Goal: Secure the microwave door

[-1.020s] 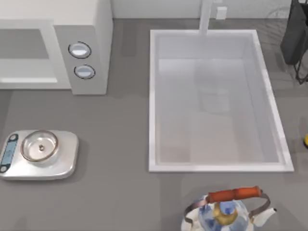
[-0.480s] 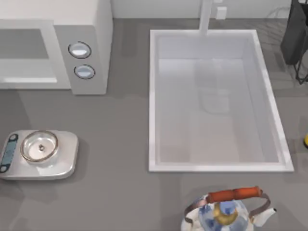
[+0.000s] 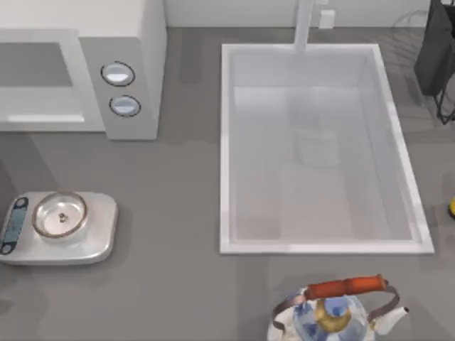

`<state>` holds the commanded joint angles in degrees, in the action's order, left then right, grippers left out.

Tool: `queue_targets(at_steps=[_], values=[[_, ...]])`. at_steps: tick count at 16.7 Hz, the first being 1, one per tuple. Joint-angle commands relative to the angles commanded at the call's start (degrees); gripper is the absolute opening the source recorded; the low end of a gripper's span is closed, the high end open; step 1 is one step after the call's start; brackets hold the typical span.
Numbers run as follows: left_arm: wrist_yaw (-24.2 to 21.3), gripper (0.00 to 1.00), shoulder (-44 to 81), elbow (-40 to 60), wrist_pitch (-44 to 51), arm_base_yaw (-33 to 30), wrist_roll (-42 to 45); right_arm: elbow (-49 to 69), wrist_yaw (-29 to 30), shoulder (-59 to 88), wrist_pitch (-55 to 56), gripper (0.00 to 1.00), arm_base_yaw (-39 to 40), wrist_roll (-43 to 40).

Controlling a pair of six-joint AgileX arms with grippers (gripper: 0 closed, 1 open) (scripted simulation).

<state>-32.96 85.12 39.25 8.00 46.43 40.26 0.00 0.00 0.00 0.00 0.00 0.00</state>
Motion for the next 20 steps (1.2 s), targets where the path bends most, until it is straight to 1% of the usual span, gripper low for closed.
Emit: queue_targets(at_steps=[3,6,9,13,14,16,18,20], values=[[1.7,0.00,-5.7,-4.2,-2.4,-6.4,-4.1,0.0,0.0,0.0,0.0,1.00,0.0,0.0],[4.7,0.00,-10.5,-8.7,-3.2,-11.8,-9.5,0.0,0.0,0.0,0.0,1.00,0.0,0.0],[8.6,0.00,-12.8,-12.0,-2.7,-13.3,-13.8,0.0,0.0,0.0,0.0,1.00,0.0,0.0],[9.1,0.00,-13.0,-12.4,-2.5,-13.3,-14.3,0.0,0.0,0.0,0.0,1.00,0.0,0.0],[9.9,0.00,-13.2,-10.7,-2.8,-13.0,-14.0,0.0,0.0,0.0,0.0,1.00,0.0,0.0],[10.6,0.00,-13.6,-10.8,-2.9,-13.9,-14.7,0.0,0.0,0.0,0.0,1.00,0.0,0.0],[13.1,0.00,-15.0,-11.6,-3.0,-17.1,-17.3,0.0,0.0,0.0,0.0,1.00,0.0,0.0],[16.7,0.00,-17.0,-12.9,-3.0,-22.4,-21.0,0.0,0.0,0.0,0.0,1.00,0.0,0.0]])
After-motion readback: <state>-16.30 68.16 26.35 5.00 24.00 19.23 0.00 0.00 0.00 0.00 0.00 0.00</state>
